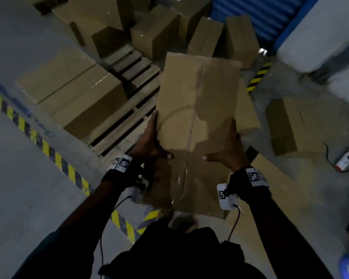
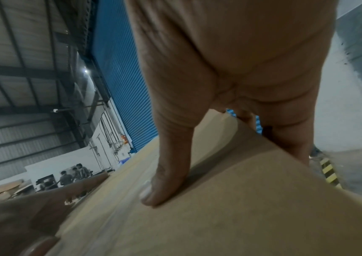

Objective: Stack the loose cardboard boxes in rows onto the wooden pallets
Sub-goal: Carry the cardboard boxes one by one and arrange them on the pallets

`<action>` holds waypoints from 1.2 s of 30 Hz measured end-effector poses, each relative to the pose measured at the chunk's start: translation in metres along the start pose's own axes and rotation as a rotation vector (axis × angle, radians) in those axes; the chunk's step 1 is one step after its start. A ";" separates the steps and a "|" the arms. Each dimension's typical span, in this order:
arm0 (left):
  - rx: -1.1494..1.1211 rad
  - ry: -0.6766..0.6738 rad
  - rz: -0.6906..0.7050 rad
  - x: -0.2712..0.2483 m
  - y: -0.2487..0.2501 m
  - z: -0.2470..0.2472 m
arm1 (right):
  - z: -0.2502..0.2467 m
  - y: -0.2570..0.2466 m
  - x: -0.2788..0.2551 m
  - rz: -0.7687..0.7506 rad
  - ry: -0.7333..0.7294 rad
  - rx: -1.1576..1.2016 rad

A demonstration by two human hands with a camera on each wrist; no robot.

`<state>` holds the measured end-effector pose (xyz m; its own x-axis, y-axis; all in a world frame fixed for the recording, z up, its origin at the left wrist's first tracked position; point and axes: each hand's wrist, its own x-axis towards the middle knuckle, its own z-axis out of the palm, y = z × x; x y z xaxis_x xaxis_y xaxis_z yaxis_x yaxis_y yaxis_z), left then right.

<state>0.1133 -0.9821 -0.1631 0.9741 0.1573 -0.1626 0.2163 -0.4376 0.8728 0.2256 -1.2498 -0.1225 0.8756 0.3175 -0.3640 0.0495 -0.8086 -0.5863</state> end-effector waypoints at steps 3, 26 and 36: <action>0.004 -0.002 0.094 -0.023 -0.015 -0.026 | 0.017 -0.028 -0.020 0.028 0.023 -0.028; -0.113 -0.067 0.005 -0.163 -0.142 -0.214 | 0.202 -0.203 -0.133 0.095 0.129 0.035; -0.148 -0.284 -0.011 -0.132 -0.247 -0.363 | 0.351 -0.324 -0.125 0.276 0.311 0.230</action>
<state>-0.0929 -0.5733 -0.1895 0.9559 -0.1012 -0.2758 0.2349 -0.3003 0.9245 -0.0685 -0.8536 -0.1405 0.9450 -0.0857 -0.3156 -0.2824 -0.7001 -0.6558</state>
